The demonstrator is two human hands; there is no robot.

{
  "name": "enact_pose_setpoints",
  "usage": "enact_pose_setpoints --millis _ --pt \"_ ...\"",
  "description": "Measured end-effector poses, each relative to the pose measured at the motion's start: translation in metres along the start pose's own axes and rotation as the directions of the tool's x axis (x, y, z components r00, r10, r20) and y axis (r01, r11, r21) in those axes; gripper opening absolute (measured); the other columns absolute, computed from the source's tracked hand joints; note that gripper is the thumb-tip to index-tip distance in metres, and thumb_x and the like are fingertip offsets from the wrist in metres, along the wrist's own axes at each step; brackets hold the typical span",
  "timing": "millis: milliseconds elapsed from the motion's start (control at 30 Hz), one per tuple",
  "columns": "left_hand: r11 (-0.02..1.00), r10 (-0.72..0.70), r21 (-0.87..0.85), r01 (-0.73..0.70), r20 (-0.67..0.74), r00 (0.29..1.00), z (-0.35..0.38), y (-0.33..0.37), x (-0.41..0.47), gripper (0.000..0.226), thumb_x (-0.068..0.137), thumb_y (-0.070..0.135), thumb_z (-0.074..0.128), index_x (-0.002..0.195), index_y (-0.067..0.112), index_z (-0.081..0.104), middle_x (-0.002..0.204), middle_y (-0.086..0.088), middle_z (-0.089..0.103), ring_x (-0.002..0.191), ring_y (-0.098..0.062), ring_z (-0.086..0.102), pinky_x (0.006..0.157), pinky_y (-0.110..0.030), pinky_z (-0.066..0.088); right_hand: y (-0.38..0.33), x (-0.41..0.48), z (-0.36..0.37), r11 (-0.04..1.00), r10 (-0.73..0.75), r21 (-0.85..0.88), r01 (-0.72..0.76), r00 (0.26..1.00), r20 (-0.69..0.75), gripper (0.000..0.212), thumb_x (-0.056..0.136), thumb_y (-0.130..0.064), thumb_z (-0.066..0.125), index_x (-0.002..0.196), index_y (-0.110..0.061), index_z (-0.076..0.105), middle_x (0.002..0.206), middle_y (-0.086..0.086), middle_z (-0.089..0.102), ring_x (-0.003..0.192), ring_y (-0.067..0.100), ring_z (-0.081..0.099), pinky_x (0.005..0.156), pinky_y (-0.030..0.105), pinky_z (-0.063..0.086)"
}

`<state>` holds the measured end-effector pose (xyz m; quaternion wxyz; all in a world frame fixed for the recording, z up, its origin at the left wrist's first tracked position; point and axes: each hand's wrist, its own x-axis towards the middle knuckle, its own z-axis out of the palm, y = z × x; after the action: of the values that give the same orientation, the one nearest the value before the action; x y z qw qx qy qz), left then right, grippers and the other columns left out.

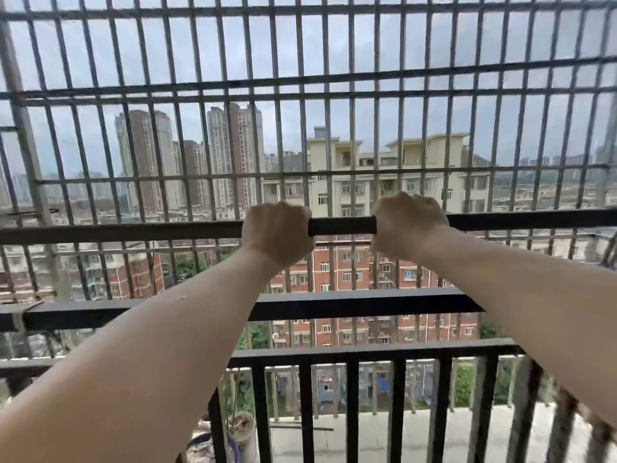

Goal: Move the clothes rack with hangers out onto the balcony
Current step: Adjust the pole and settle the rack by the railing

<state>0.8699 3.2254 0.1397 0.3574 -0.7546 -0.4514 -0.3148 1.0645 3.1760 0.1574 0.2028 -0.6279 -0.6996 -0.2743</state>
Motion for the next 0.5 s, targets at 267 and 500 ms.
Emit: enact_pose_setpoints --millis 267,500 --pt "0.999 -0.047 -0.008 0.047 0.033 0.998 0.0 -0.007 0.003 0.034 0.089 0.024 0.049 0.056 0.023 0.041 0.046 0.009 0.048 0.04 -0.01 0.049 0.043 -0.019 0.033 0.001 0.006 0.01 0.994 -0.099 -0.058 0.091 0.982 -0.163 0.034 0.08 -0.013 0.053 0.051 -0.021 0.037 0.046 -0.005 0.046 0.038 0.01 0.042 0.041 0.019 0.029" --pt "0.997 -0.077 -0.006 0.077 0.055 0.995 -0.001 0.004 0.004 0.029 0.09 0.027 0.051 0.061 0.022 0.048 0.048 0.009 0.049 0.044 -0.01 0.053 0.045 -0.02 0.038 0.013 0.009 0.023 0.986 -0.147 -0.113 0.124 0.964 -0.223 0.039 0.083 -0.019 0.054 0.048 -0.02 0.036 0.04 -0.007 0.037 0.032 0.006 0.033 0.042 0.014 0.019"
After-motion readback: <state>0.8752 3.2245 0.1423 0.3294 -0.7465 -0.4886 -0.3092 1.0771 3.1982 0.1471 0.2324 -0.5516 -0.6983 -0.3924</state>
